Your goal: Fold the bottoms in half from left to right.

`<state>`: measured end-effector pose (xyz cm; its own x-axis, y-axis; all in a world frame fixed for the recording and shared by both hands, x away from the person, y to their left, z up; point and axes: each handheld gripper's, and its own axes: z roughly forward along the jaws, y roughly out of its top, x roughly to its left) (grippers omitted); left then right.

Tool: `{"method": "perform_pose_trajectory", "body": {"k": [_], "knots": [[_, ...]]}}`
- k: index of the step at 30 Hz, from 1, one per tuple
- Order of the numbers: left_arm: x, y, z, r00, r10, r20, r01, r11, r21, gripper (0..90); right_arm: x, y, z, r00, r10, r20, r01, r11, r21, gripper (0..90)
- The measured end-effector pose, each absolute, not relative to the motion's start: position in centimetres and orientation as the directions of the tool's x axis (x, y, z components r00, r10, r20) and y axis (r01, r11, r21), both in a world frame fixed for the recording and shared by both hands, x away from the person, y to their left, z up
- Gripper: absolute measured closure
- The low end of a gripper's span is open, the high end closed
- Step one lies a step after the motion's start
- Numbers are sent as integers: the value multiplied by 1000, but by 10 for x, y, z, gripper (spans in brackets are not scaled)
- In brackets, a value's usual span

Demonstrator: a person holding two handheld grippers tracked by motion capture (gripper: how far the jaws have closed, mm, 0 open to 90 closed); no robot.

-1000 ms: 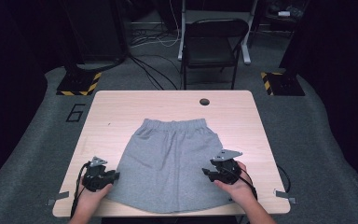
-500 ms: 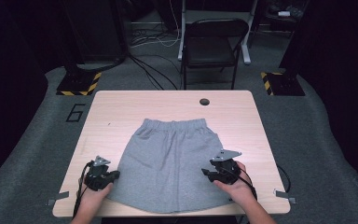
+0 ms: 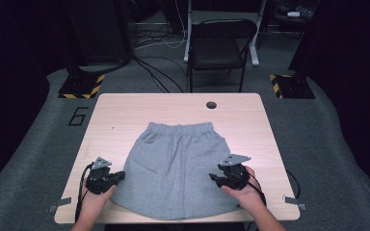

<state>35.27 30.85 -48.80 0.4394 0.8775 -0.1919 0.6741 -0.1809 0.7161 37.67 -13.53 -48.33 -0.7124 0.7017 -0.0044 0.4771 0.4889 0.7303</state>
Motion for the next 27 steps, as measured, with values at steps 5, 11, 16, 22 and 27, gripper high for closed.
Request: {"method": "perform_pose_trajectory", "body": {"k": [5, 11, 16, 22, 27], "knots": [[358, 301, -478, 483, 855, -189, 641, -198, 741, 866, 378, -136, -483, -711, 703, 1, 482, 487, 729, 468], [357, 290, -462, 541, 827, -153, 592, -245, 767, 868, 378, -136, -483, -706, 708, 2, 486, 482, 729, 468], [363, 280, -454, 569, 806, -167, 575, -244, 781, 869, 379, -136, -484, -703, 711, 8, 491, 478, 728, 467], [373, 256, -451, 622, 765, -166, 558, -285, 779, 869, 380, -137, -484, -700, 714, 9, 490, 472, 733, 467], [377, 228, -455, 671, 723, -164, 543, -329, 773, 869, 380, -137, -485, -699, 715, 15, 494, 468, 732, 467]]}}
